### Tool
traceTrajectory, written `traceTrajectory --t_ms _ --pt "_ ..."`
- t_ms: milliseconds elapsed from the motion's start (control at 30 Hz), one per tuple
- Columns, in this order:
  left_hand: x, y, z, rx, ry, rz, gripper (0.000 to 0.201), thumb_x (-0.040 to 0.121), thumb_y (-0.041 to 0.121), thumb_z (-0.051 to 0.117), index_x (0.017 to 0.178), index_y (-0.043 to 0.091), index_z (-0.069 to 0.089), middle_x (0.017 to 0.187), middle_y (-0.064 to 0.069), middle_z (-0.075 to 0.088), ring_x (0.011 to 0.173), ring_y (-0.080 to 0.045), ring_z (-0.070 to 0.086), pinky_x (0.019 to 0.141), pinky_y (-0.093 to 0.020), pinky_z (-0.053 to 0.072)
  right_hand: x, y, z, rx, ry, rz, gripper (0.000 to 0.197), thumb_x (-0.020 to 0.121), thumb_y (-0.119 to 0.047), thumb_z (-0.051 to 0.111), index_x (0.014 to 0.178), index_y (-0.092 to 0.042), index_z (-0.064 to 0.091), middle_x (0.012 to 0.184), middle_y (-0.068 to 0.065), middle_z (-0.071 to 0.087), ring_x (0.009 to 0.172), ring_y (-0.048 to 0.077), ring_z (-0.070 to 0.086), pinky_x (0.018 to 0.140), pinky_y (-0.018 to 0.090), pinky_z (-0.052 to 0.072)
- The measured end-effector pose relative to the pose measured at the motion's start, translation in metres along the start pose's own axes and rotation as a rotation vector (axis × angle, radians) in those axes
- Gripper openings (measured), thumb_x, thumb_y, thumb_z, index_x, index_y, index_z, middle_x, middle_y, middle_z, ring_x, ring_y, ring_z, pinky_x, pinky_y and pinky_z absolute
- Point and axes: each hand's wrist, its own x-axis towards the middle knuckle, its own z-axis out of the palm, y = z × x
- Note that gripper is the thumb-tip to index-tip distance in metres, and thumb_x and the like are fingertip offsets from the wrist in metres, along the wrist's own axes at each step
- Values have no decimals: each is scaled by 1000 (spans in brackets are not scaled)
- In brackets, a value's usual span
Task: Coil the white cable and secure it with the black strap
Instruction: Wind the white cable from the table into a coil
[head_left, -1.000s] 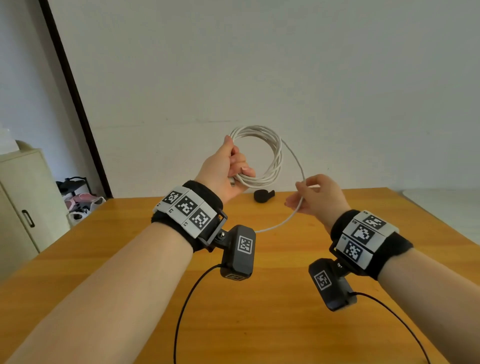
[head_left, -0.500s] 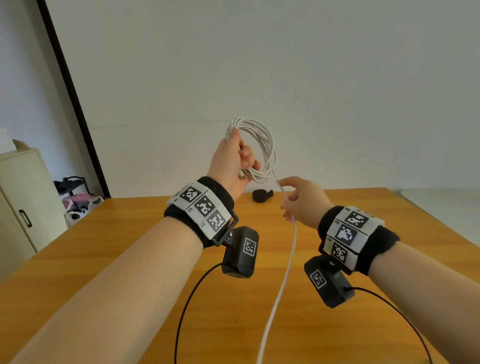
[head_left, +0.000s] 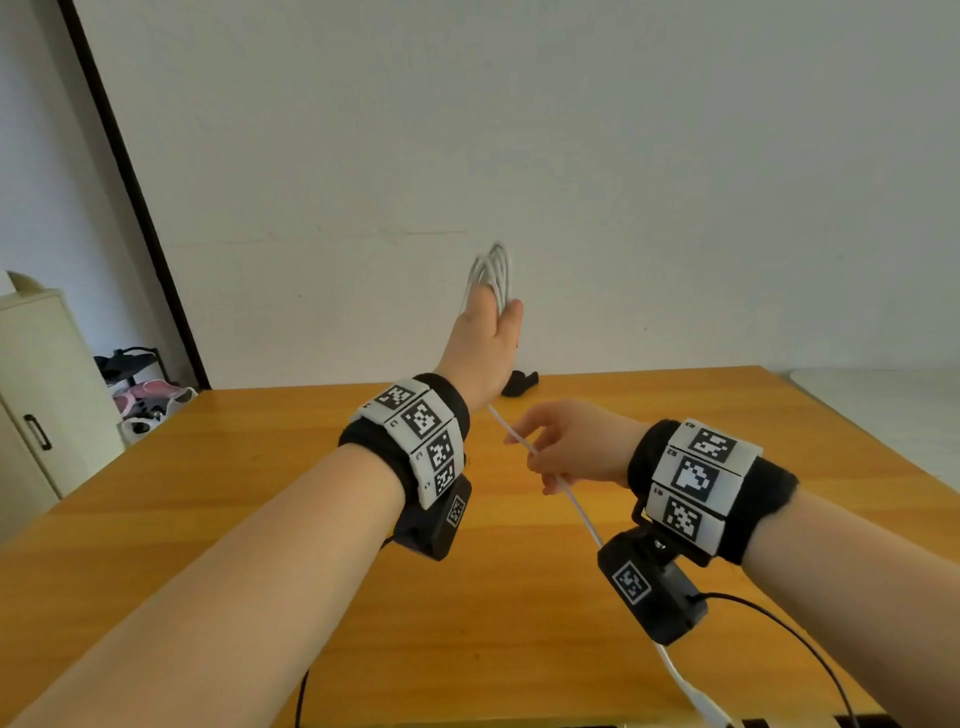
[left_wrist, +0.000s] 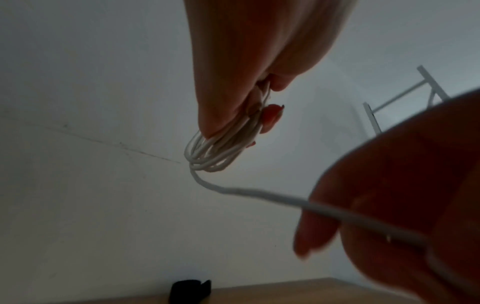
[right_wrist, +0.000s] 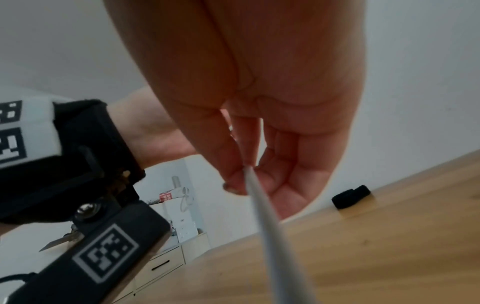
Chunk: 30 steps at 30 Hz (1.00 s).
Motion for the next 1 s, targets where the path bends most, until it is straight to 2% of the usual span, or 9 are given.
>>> traceTrajectory --t_ms 133,233,333,400,500,700,833,933,1000 --pt "-8 -7 5 251 -96 58 22 99 30 33 93 9 36 88 -20 58 75 -34 58 73 -48 51 -1 -4 -2 -27 49 -94 36 93 -4 47 124 -21 54 81 5 56 61 14 58 66 25 56" --pt "-12 -10 5 377 -154 80 22 100 32 31 97 11 38 89 -15 62 78 -32 60 76 -50 51 0 -5 -5 -82 121 -148 36 94 -7 46 128 -18 53 83 3 56 58 13 55 62 22 54" --pt "-14 -12 2 428 -204 31 25 100 35 28 100 11 38 92 -13 63 72 -29 64 74 -47 53 0 -4 -11 -144 256 -183 26 92 -12 52 115 -16 62 92 3 62 63 15 60 59 17 49" --pt "-16 -14 0 400 -247 -5 24 100 35 27 94 13 35 90 -14 63 60 -25 61 68 -44 54 0 -2 -15 -144 344 -202 18 88 -15 60 104 -13 66 94 3 64 73 20 63 65 23 50" --pt "-17 -15 0 353 -268 -30 25 100 32 28 86 12 34 87 -18 60 63 -26 50 64 -42 46 2 -2 -22 -170 456 -227 10 82 -13 66 92 -11 66 85 -1 60 79 18 56 60 19 43" --pt "-16 -13 -7 102 -239 -145 32 97 30 41 68 17 33 65 -2 39 54 -17 35 54 -31 33 3 0 -41 -45 676 -250 10 76 -22 74 78 -15 67 72 -8 60 68 8 54 58 17 40" --pt "-18 -10 -14 -57 -265 -225 31 91 39 52 76 14 42 57 4 35 43 -12 30 44 -24 30 2 4 -50 39 751 -250 15 77 -29 73 83 -16 73 73 -11 62 70 4 52 64 20 41" --pt "-22 -5 -17 -126 -337 -260 24 92 32 55 78 15 45 55 4 33 41 -11 26 47 -26 28 2 6 -55 -28 826 -225 16 80 -30 70 91 -19 76 82 -13 61 80 3 49 75 23 38" --pt "-24 -1 -19 -234 -385 -301 25 94 32 52 75 17 45 51 7 30 38 -9 24 50 -28 28 2 7 -56 -17 818 -232 15 82 -27 69 92 -19 75 77 -17 58 71 -1 47 73 21 36"
